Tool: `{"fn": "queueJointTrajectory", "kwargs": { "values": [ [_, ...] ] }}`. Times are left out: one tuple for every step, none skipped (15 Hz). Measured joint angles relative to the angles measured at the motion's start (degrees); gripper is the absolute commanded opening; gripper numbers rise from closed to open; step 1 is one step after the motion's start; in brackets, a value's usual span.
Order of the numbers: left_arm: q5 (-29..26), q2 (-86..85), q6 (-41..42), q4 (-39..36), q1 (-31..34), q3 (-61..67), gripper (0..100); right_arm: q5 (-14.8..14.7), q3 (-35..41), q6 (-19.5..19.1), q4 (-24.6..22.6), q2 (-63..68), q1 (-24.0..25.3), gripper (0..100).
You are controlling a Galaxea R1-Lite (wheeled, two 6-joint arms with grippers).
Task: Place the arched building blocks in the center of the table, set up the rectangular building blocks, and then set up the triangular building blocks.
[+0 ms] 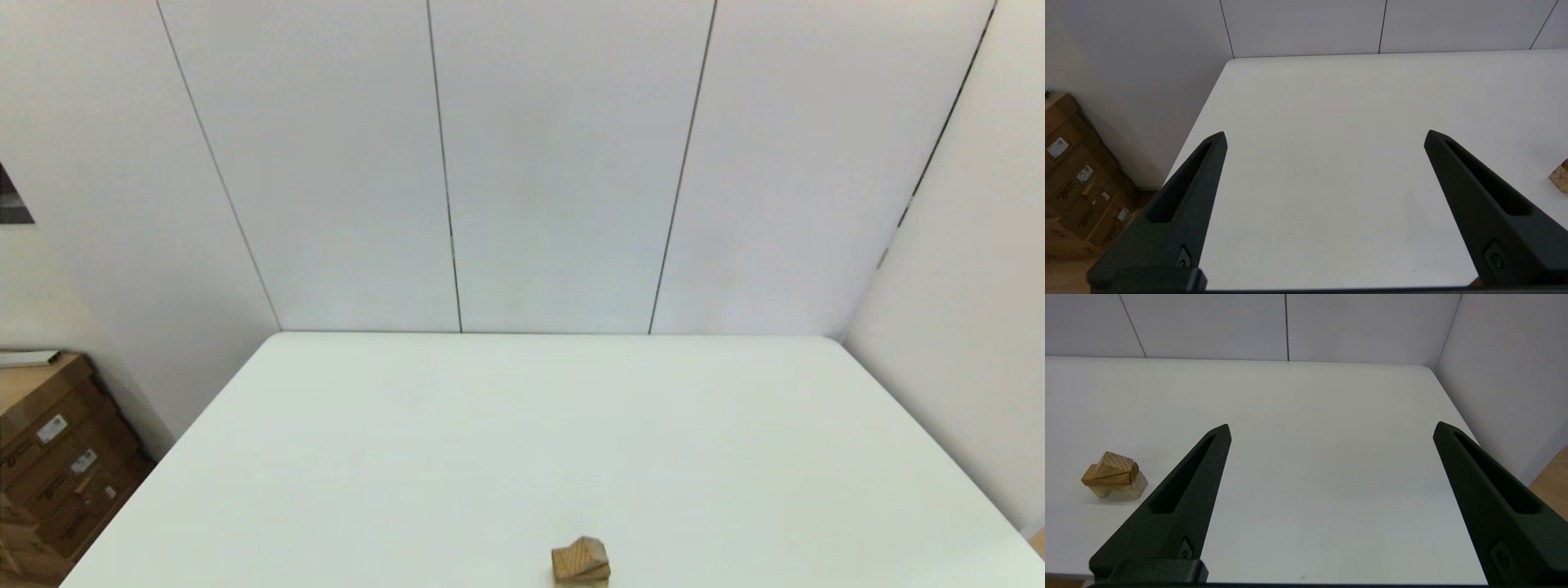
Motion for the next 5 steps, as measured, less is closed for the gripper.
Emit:
{"fn": "queueJointTrajectory", "kwargs": {
  "values": [
    [0.0,0.0,0.0,0.0,0.0,0.0,100,-0.1,0.0,0.0,-0.1,0.0,0.0,100],
    [0.0,0.0,0.0,0.0,0.0,0.0,100,-0.1,0.0,0.0,-0.1,0.0,0.0,100],
    [0.0,0.0,0.0,0.0,0.0,0.0,100,-0.1,0.0,0.1,-0.1,0.0,0.0,100],
    [0.0,0.0,0.0,0.0,0.0,0.0,100,-0.1,0.0,0.2,-0.1,0.0,0.0,100],
    [0.0,0.0,0.0,0.0,0.0,0.0,100,-0.1,0.0,0.4,-0.1,0.0,0.0,100]
  ]
}}
